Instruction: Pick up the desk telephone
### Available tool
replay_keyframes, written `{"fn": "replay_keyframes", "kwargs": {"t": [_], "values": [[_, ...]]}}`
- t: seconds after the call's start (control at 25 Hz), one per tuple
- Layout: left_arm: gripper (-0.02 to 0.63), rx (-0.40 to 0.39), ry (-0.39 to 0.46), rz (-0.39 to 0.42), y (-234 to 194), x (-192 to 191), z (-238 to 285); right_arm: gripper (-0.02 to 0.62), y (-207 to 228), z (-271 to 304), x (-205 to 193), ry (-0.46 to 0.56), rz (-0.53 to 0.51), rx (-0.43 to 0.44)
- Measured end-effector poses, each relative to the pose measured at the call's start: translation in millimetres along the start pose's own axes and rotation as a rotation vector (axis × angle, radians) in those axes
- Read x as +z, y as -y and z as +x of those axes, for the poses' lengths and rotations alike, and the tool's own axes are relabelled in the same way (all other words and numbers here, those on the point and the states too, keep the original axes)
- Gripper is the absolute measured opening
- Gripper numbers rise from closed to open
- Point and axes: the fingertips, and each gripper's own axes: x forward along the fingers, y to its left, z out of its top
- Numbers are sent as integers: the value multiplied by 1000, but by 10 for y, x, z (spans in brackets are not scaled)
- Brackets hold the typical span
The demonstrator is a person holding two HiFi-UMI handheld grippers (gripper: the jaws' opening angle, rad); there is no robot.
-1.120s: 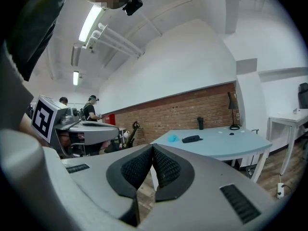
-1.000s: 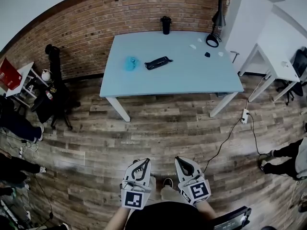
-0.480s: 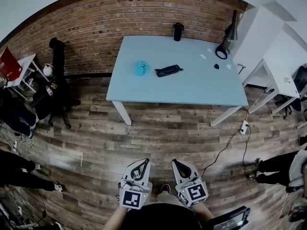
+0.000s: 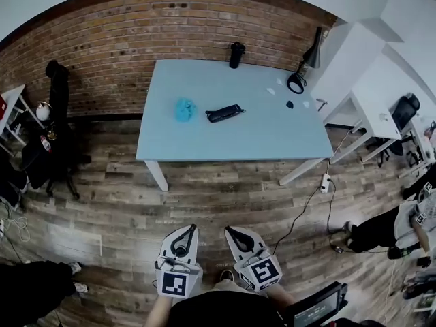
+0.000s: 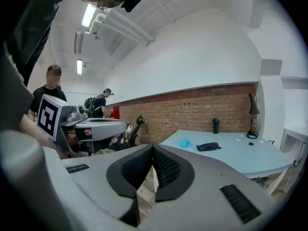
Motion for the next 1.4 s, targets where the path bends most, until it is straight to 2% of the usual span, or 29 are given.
{"fn": "replay_keyframes", "kwargs": {"t": [0.2, 0.44, 0.56, 0.68, 0.96, 1.16, 1.4], "values": [[11, -35, -6, 2, -333, 17, 57, 5, -171, 289, 113, -32, -36, 11], [11, -141, -74, 11, -291, -147, 205, 5, -286, 345, 68, -61, 30, 27], [12, -148, -70, -21, -307, -166, 306, 5, -226, 379, -67, -98, 51, 19], [12, -139, -86, 3, -368, -161, 356, 5, -125, 554, -142, -90, 70, 36], [14, -160, -158, 28, -49, -91, 838, 5, 519, 627, -20, -60, 93, 62], [15, -201, -181, 73, 366, -43, 1248, 5, 1024, 536, -58, -44, 99, 77], [15, -181, -215, 98, 745, 13, 1651, 5, 1756, 390, -141, -46, 145, 15]]}}
